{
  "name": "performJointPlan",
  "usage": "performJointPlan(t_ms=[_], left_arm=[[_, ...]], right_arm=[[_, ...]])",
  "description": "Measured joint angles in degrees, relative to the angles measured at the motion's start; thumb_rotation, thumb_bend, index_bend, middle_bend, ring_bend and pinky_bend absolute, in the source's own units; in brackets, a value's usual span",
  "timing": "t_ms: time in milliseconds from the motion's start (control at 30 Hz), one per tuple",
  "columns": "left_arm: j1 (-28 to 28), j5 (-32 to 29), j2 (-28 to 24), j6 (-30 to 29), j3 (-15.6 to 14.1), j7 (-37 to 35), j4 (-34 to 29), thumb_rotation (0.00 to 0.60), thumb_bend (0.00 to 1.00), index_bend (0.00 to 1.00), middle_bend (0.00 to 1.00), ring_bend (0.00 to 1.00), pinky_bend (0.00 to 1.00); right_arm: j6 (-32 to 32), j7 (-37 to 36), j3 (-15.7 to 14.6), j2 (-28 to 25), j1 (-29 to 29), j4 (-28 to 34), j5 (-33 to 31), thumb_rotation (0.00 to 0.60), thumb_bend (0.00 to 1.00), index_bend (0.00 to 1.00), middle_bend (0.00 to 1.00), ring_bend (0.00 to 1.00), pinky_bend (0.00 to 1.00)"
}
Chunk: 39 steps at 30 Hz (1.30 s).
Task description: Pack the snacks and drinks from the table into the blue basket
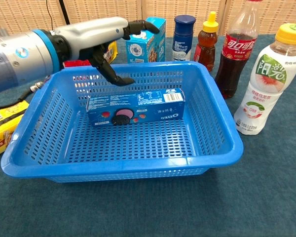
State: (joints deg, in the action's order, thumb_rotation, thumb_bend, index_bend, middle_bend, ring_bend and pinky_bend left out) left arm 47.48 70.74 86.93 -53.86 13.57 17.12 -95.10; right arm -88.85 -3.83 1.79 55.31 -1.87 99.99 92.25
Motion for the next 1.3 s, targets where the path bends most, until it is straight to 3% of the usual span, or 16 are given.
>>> performJointPlan(t_ms=[400, 600, 800, 900, 1133, 1300], left_arm=[[-5.13, 8.86, -12.78, -6.61, -0.97, -10.65, -7.47, 0.600, 0.28, 0.00, 0.00, 0.00, 0.00], [-10.50, 13.07, -21.43, -11.55, -3.66, -14.41, -9.22, 0.600, 0.28, 0.00, 0.00, 0.00, 0.00], [-19.36, 15.99, -31.70, -19.30, -7.93, -17.52, -10.48, 0.600, 0.28, 0.00, 0.00, 0.00, 0.00], [-24.27, 16.88, -34.38, -24.28, -10.04, -19.89, -10.01, 0.600, 0.28, 0.00, 0.00, 0.00, 0.00], [-33.74, 16.97, -35.87, -30.42, -14.86, -27.12, -5.71, 0.600, 0.28, 0.00, 0.00, 0.00, 0.00], [-36.73, 16.05, -35.36, -31.56, -15.99, -32.44, -1.23, 0.600, 0.28, 0.00, 0.00, 0.00, 0.00]], right_arm=[[-0.39, 0.19, -0.09, 0.08, 0.18, 0.13, 0.25, 0.600, 0.00, 0.00, 0.00, 0.00, 0.00], [-0.51, -2.86, 0.46, -0.07, -0.03, -0.65, -0.34, 0.600, 0.00, 0.00, 0.00, 0.00, 0.00], [-0.53, -13.10, 1.02, -0.52, -0.88, -3.01, 0.16, 0.600, 0.00, 0.00, 0.00, 0.00, 0.00], [-0.52, -20.77, 0.80, -0.74, -1.87, -5.39, 2.30, 0.600, 0.00, 0.00, 0.00, 0.00, 0.00], [1.81, -40.73, -1.19, 0.18, -7.37, -14.01, 9.89, 0.600, 0.00, 0.00, 0.00, 0.00, 0.00], [5.91, -43.74, -1.79, 2.38, -12.23, -17.23, 11.52, 0.600, 0.00, 0.00, 0.00, 0.00, 0.00]])
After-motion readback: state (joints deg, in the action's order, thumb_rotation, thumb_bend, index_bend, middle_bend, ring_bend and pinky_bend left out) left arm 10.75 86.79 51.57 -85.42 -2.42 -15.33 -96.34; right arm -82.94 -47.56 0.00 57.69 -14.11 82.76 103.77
